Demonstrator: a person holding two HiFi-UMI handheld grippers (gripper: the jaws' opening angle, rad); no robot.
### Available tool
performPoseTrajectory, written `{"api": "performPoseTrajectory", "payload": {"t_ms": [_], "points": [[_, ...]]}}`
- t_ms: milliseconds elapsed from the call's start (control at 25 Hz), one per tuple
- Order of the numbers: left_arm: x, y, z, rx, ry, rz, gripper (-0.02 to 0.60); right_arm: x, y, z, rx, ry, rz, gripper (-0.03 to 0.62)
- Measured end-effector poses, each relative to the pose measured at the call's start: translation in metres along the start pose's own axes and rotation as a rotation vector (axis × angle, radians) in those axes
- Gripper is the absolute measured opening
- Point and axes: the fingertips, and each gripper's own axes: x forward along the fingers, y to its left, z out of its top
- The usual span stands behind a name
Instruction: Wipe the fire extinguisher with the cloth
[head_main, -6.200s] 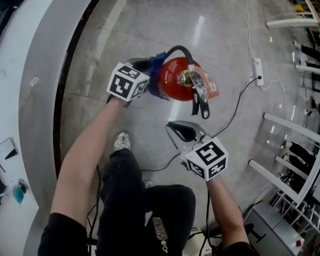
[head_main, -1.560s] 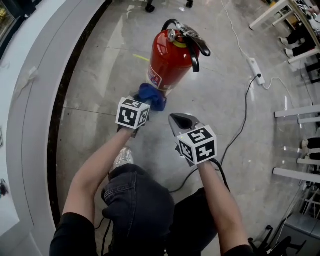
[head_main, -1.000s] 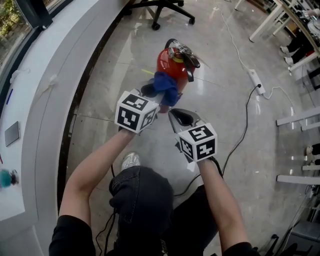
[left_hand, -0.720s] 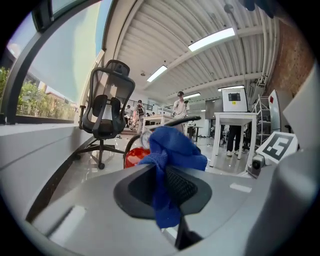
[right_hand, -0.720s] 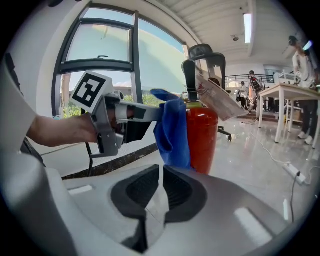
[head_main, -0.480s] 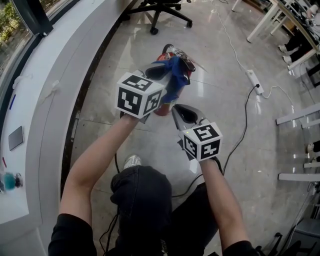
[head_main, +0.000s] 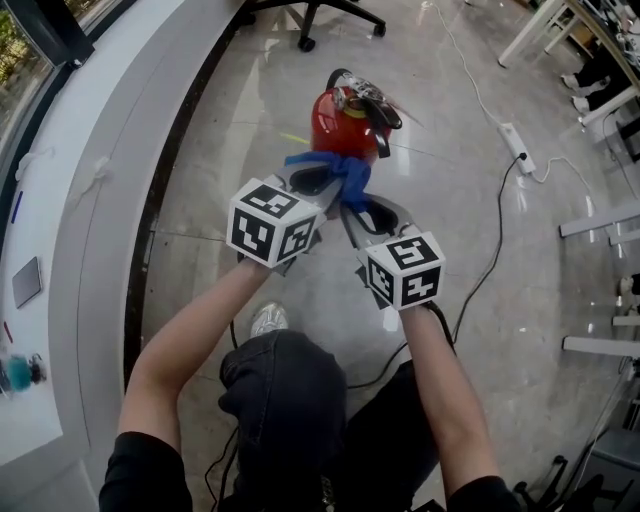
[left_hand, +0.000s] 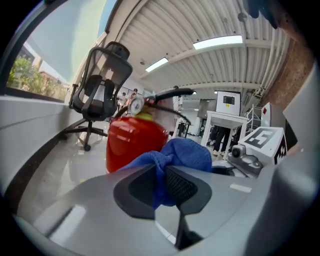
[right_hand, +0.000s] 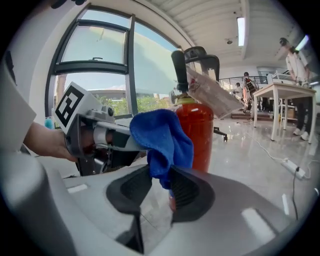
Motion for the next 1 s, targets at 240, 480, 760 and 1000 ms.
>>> {"api": "performPoseTrajectory", "payload": {"t_ms": [240, 480, 760, 1000], "points": [[0.022, 0.021, -0.067, -0.088, 0.096, -0.004, 0.047, 0.009, -0.005, -0.039, 0.023, 0.111, -0.002, 0.101], [0.048, 0.034, -0.128, -0.091, 0.179, 0.002, 0.048, 0.005, -0.015, -0.064, 0.030, 0.167, -0.001, 0.055], [0.064, 0.045, -0.180, -0.113, 0.261, 0.012, 0.047, -0.004, -0.030, -0.086, 0.051, 0.218, -0.022, 0.048], [0.081, 0.052, -0.222, -0.115, 0.365, 0.021, 0.048, -0.007, -0.040, -0.093, 0.063, 0.241, -0.037, 0.048]]}}
